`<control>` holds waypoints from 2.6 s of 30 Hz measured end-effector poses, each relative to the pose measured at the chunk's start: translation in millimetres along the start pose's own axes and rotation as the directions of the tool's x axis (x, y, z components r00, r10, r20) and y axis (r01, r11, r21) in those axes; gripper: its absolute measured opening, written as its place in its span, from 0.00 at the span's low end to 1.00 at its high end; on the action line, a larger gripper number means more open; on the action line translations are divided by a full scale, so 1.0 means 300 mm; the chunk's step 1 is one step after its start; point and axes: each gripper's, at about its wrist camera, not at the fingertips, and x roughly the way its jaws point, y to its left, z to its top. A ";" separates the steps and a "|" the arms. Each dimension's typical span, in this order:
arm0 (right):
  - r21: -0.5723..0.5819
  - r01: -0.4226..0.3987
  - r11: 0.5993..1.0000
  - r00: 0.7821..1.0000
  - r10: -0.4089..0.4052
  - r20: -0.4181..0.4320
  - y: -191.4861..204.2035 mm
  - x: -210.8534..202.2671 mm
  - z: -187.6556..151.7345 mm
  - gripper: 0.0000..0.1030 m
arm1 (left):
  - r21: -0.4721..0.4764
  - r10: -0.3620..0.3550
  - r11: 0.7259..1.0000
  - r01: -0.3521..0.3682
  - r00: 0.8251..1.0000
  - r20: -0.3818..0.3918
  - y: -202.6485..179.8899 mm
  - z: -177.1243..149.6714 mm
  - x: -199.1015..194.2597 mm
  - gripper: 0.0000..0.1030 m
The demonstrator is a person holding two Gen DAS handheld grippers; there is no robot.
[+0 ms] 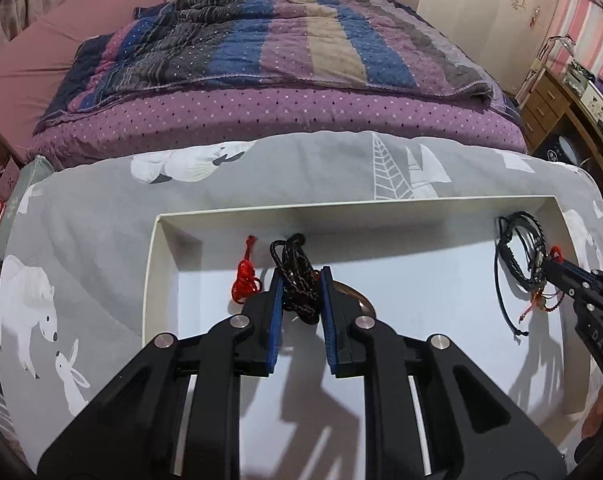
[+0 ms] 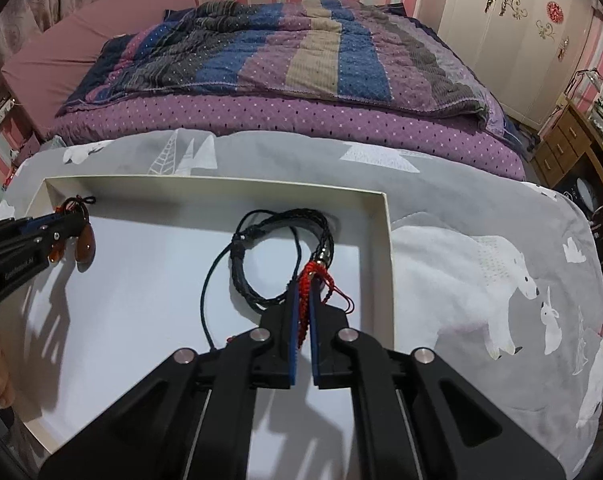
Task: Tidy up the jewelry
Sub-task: 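Carry both items into the white tray while both tools open to release them, then withdraw both tools from the tray toward the cream watch and beaded bracelet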
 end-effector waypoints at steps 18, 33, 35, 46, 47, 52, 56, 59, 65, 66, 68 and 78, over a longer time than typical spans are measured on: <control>0.016 -0.012 1.000 0.996 0.010 0.083 -0.056 -0.216 -0.006 0.54 | 0.016 -0.015 1.000 0.013 0.986 0.166 0.021 -0.076 -0.353 0.83; 0.033 0.001 0.999 0.986 -0.007 0.168 -0.113 -0.504 -0.334 0.79 | -0.026 0.034 0.999 -0.030 0.982 0.186 0.163 -0.448 -0.596 0.97; 0.027 0.002 1.000 0.986 -0.007 0.166 -0.111 -0.520 -0.387 0.79 | -0.030 0.022 0.999 -0.017 0.983 0.182 0.173 -0.492 -0.609 0.97; 0.061 -0.003 0.998 0.991 -0.005 0.134 -0.145 -0.535 -0.639 0.79 | -0.015 0.031 0.999 -0.029 0.984 0.175 0.126 -0.749 -0.691 0.97; 0.062 0.003 0.998 0.992 -0.011 0.129 -0.147 -0.535 -0.656 0.79 | -0.019 0.041 0.999 -0.038 0.985 0.170 0.123 -0.771 -0.699 0.97; 0.069 0.012 0.998 0.992 -0.021 0.125 -0.155 -0.552 -0.740 0.79 | -0.010 0.045 0.999 -0.044 0.985 0.165 0.114 -0.853 -0.722 0.97; 0.091 -0.002 0.996 0.991 -0.010 0.134 -0.174 -0.575 -0.783 0.79 | -0.021 0.059 0.998 -0.056 0.984 0.166 0.108 -0.903 -0.743 0.97; 0.102 -0.014 0.995 0.990 -0.001 0.139 -0.177 -0.583 -0.808 0.79 | -0.009 0.033 0.999 -0.032 0.987 0.159 0.090 -0.937 -0.748 0.97; 0.110 -0.023 0.994 0.989 0.006 0.151 -0.177 -0.595 -0.845 0.79 | 0.023 0.044 0.999 -0.048 0.985 0.165 0.047 -0.991 -0.762 0.97; 0.111 -0.023 0.994 0.989 0.006 0.151 -0.179 -0.595 -0.850 0.79 | 0.024 0.042 0.999 -0.047 0.985 0.169 0.042 -1.003 -0.767 0.97; 0.118 -0.024 0.993 0.989 0.006 0.151 -0.184 -0.593 -0.859 0.79 | 0.033 0.034 0.999 -0.040 0.985 0.171 0.035 -1.020 -0.770 0.97; 0.098 0.021 0.995 0.988 -0.035 0.148 -0.169 -0.583 -0.896 0.79 | 0.022 0.037 0.999 -0.041 0.987 0.155 0.046 -1.099 -0.765 0.97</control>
